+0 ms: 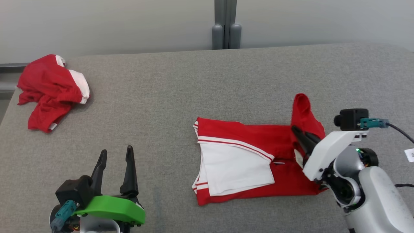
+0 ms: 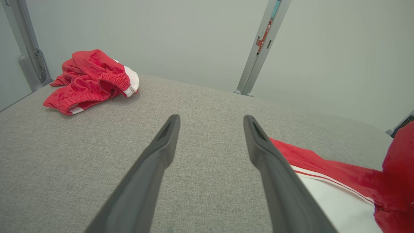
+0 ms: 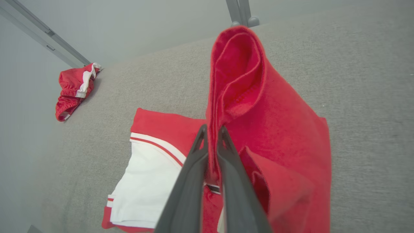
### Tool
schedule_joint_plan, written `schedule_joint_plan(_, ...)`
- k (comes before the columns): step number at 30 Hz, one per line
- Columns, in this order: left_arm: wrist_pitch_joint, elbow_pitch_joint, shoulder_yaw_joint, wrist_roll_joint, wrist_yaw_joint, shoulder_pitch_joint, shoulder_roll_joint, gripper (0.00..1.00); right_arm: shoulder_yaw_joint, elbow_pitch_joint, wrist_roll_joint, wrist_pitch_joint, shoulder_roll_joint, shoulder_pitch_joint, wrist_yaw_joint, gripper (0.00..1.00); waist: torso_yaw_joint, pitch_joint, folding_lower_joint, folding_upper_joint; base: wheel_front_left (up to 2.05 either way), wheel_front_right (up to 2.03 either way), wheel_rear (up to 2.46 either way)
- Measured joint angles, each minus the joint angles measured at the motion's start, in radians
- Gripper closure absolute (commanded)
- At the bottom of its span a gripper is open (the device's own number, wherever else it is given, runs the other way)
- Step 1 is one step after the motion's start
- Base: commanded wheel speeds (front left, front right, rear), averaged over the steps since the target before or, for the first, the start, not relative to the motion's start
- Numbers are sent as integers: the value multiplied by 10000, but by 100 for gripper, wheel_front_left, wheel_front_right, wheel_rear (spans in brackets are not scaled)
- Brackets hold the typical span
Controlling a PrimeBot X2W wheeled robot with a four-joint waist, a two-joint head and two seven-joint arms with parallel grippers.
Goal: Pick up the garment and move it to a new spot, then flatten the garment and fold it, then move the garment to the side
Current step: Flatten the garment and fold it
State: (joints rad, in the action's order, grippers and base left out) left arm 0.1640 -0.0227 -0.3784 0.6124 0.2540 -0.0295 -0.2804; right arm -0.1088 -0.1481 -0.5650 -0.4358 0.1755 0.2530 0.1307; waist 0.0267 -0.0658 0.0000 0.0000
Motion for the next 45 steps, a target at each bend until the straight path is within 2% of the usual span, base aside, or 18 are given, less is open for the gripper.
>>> schedule_joint_plan(5, -6, 29, -52, 2, -40, -132, 10, 0, -780, -130, -184, 251, -784, 113, 0, 100, 249, -91, 0, 0, 0, 0, 0)
schedule_joint_plan(10, -44, 52, -153, -4, -84, -330, 23, 0, -1588, -995, -489, 815, -1177, 507, 0, 100, 581, -224, 0, 0, 0, 0, 0)
schedule_joint_plan(24, -42, 286, -401, -35, -163, -540, 123, 0, -3352, -4138, -2211, 2594, -1258, 1924, -2, 100, 1447, -464, 0, 0, 0, 0, 0)
schedule_joint_plan(25, -42, 303, -418, -35, -165, -543, 134, 0, -3467, -4330, -2274, 2677, -1256, 2031, -2, 85, 1474, -463, 0, 0, 0, 0, 0)
schedule_joint_plan(26, -42, 322, -437, -35, -167, -546, 146, 0, -3626, -4516, -2418, 2788, -1252, 2137, -2, 51, 1505, -457, 0, 0, 0, 0, 0)
schedule_joint_plan(27, -42, 345, -449, -35, -167, -549, 153, 0, -3804, -4650, -2552, 2903, -1252, 2224, -2, 0, 1527, -442, 0, 0, 0, 0, 0)
schedule_joint_plan(36, -2, 454, -529, -2, -176, -529, 159, 0, -4986, -4715, -3275, 3850, -1266, 2703, -2, 0, 1395, -242, 0, 0, 0, 0, 0)
schedule_joint_plan(39, -2, 454, -587, -2, -174, -526, 176, 0, -4936, -4675, -3200, 4224, -1267, 2787, -2, 0, 1268, -189, 0, 0, 0, 0, 0)
schedule_joint_plan(45, 6, 454, -677, -6, -169, -525, 207, 0, -4100, -4579, -2464, 5010, -1137, 2900, 0, 0, 945, -110, 0, 0, 0, 0, 0)
